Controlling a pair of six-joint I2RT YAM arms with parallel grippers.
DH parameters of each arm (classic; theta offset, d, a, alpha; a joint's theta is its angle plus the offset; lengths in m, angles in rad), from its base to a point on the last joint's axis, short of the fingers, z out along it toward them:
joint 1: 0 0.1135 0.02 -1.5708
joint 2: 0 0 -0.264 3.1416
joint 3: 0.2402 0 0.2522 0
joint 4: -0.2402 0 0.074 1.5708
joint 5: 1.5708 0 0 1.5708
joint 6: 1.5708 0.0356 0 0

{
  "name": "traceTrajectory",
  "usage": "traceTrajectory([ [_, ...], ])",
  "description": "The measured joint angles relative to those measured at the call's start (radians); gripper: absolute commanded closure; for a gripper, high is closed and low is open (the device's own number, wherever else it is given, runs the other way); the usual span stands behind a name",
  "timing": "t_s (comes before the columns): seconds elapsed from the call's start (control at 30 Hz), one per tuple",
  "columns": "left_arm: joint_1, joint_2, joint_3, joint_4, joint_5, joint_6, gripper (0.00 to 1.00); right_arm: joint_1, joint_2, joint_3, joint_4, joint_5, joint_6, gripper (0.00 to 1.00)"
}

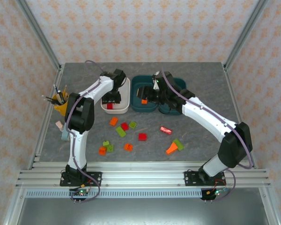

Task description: Sort the legos into containers by color

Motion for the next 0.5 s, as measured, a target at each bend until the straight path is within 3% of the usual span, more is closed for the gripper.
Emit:
traceTrajectory([
  [0.13,0.000,-0.003,0.000,-0.006,0.000,0.000,0.38,-0.003,-0.008,-0.016,-0.052,0.028,-0.002,0.42],
  [0.27,-0.002,-0.058,-0.008,-0.004,0.006,-0.005,0.30,-0.009,-0.062,-0.018,-0.236,0.141,0.014,0.42],
  [0.4,-0.028,-0.269,-0.096,0.045,0.045,-0.003,0.27,-0.068,-0.172,-0.065,-0.439,0.219,0.082,0.42],
  [0.5,-0.109,-0.476,-0.180,0.111,0.099,-0.004,0.27,-0.146,-0.275,-0.191,-0.553,0.230,0.129,0.41],
])
